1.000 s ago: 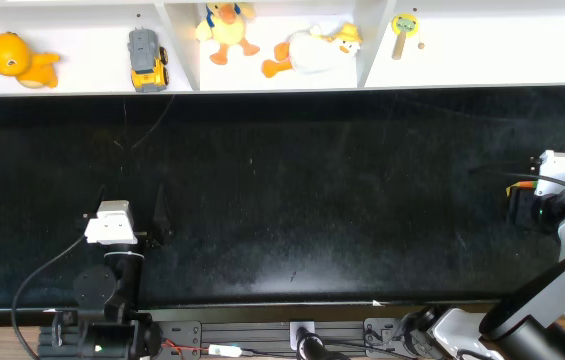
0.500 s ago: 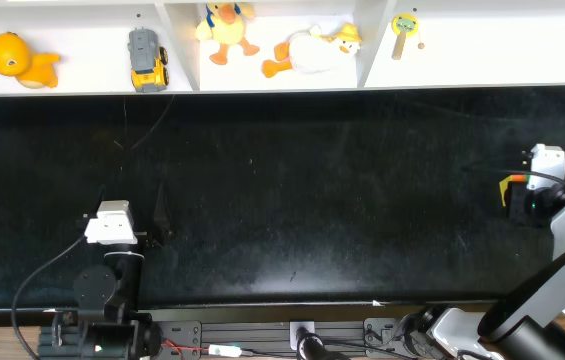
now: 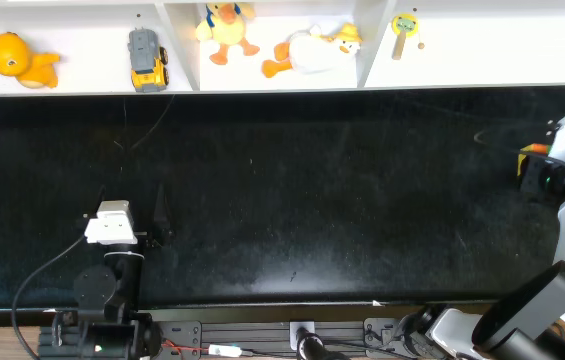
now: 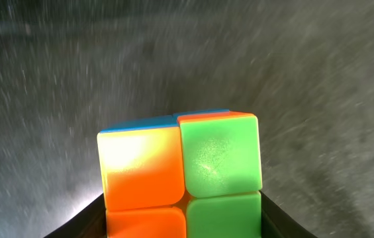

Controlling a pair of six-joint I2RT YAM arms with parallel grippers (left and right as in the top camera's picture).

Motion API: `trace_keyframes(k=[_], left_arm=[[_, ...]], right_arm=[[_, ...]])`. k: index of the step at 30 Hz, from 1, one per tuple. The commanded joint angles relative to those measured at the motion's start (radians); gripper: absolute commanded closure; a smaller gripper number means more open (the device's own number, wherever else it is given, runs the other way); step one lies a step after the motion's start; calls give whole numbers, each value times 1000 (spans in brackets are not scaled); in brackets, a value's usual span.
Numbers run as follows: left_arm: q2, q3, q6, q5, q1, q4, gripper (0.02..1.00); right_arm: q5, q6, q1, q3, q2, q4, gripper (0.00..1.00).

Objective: Store Toys

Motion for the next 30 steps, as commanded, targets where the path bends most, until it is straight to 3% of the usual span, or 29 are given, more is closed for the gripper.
trace_keyframes(k=[1,11,30], left_arm=[[-13,0,-22,7,-5,-3,20],[-13,0,-22,7,-5,-3,20],[-13,0,-22,7,-5,-3,20]], right_arm=[[-12,94,34,85,-32,3,551],[-14,203,131,307,51,-42,546],[-14,263,207,728,414,-168,551]])
